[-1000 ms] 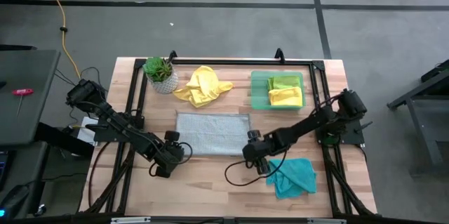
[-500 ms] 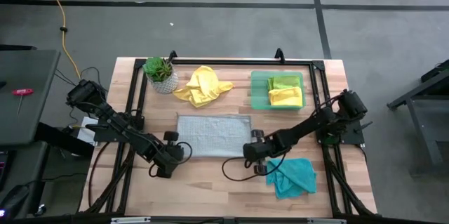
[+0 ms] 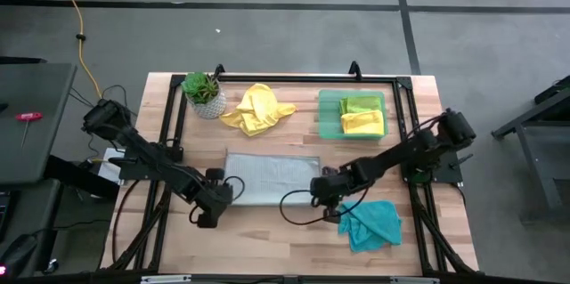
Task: Fold microfiber towels
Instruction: Fold the gray towel
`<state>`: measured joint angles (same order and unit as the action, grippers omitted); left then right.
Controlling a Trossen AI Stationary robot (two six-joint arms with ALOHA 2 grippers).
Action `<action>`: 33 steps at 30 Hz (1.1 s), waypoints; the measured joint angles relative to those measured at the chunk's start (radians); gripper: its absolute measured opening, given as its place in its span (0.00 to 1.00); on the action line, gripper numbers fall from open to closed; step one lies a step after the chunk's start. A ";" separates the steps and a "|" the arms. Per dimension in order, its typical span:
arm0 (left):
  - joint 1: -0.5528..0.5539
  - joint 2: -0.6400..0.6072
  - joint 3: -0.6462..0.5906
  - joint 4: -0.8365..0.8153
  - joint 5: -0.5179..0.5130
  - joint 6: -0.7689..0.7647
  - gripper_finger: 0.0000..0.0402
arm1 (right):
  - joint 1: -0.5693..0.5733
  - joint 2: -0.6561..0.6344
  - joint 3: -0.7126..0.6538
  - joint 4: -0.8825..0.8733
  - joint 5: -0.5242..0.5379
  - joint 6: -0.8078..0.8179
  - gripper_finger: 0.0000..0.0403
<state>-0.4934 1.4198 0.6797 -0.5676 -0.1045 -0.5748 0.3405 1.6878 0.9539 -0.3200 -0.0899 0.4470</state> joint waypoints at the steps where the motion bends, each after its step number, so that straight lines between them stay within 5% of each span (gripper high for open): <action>1: 0.008 -0.017 0.007 -0.014 0.015 -0.008 0.00 | -0.004 -0.019 0.000 -0.006 -0.019 0.002 0.00; 8: 0.093 -0.167 0.033 -0.091 0.055 -0.062 0.00 | -0.064 -0.125 -0.001 -0.090 -0.083 0.028 0.00; 15: 0.237 -0.251 0.035 -0.111 -0.029 -0.035 0.00 | -0.144 -0.129 -0.002 -0.131 -0.037 0.048 0.00; 25: 0.376 -0.173 0.035 -0.132 -0.070 0.052 0.00 | -0.224 -0.128 -0.002 -0.170 0.057 0.100 0.00; 33: 0.382 -0.072 0.036 -0.133 -0.125 -0.039 0.00 | -0.225 -0.128 -0.002 -0.211 0.114 0.148 0.00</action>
<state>-0.1112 1.3480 0.7155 -0.7003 -0.2293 -0.6135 0.1154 1.5598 0.9524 -0.5307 0.0243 0.5949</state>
